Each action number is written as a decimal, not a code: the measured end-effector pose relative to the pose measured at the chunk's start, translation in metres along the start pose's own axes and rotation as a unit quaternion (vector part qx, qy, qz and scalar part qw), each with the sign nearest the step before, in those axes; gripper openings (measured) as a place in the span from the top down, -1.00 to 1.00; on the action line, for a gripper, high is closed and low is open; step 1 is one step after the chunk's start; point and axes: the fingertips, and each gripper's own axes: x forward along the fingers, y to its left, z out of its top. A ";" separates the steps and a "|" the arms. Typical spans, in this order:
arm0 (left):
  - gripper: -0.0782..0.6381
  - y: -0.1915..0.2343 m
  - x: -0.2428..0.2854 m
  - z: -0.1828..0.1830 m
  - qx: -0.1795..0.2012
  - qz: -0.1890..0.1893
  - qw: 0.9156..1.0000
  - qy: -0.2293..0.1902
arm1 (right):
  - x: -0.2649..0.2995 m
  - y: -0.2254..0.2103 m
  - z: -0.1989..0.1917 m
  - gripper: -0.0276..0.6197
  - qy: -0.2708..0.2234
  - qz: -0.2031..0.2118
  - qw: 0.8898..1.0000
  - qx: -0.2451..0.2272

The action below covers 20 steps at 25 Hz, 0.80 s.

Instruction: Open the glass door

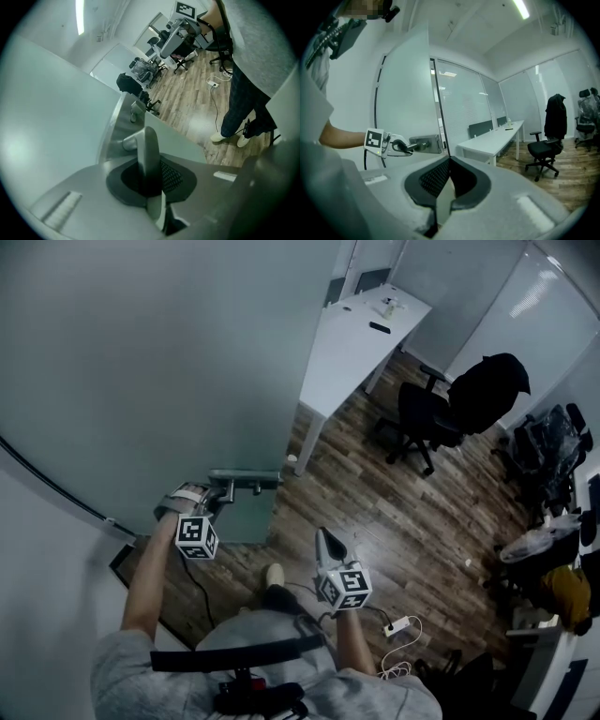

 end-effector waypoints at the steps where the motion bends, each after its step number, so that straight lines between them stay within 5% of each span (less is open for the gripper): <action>1: 0.70 -0.003 -0.002 0.001 0.002 -0.001 1.000 -0.002 | -0.004 0.003 -0.001 0.91 0.000 -0.002 1.000 -0.002; 20: 0.69 -0.058 -0.059 0.019 0.041 -0.010 0.998 -0.041 | -0.075 0.040 -0.026 0.91 -0.006 -0.036 0.999 0.006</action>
